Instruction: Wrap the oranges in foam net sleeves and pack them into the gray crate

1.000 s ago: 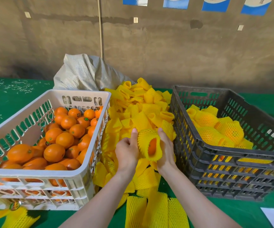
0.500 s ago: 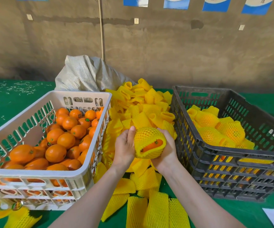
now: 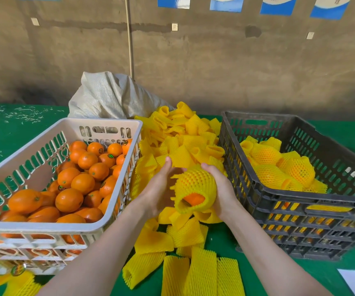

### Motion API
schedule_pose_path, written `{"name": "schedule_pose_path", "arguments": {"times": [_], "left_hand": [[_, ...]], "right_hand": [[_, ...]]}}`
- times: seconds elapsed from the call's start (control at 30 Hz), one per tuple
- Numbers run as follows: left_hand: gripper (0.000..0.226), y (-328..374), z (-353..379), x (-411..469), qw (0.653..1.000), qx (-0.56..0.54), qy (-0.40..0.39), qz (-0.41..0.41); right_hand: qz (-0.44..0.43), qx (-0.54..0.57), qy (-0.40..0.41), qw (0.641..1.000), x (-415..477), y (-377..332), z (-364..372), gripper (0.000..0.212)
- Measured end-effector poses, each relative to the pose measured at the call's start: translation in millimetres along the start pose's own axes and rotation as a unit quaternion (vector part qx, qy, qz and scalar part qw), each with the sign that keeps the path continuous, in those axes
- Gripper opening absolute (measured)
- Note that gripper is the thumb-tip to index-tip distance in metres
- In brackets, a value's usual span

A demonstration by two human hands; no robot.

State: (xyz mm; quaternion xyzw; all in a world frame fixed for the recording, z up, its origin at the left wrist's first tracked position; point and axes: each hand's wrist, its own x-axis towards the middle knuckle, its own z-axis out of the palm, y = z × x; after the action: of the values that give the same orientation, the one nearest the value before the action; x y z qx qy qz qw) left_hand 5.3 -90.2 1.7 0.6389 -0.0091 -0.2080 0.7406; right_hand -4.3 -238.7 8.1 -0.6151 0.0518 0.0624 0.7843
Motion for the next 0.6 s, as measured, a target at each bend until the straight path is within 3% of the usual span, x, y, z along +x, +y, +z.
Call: {"name": "schedule_pose_path", "arguments": {"times": [0.07, 0.17, 0.33, 0.6], "left_hand": [[0.062, 8.0, 8.6, -4.6, 0.996, -0.027, -0.058, -0.055], [0.049, 11.3, 21.2, -6.1, 0.995, -0.09, -0.036, -0.028], [0.039, 6.0, 25.0, -2.5, 0.989, -0.147, -0.019, -0.003], [0.046, -0.2, 19.2, -8.6, 0.986, -0.152, -0.066, -0.02]], "right_hand": [[-0.06, -0.113, 0.027, 0.991, 4.2, -6.0, -0.1, 0.03], [-0.146, -0.197, 0.077, 0.966, 7.6, -8.1, 1.7, 0.045], [-0.215, -0.17, 0.137, 0.952, 4.4, 3.2, 7.6, 0.044], [-0.223, -0.111, 0.041, 0.968, 13.0, -3.9, 0.6, 0.055]]}}
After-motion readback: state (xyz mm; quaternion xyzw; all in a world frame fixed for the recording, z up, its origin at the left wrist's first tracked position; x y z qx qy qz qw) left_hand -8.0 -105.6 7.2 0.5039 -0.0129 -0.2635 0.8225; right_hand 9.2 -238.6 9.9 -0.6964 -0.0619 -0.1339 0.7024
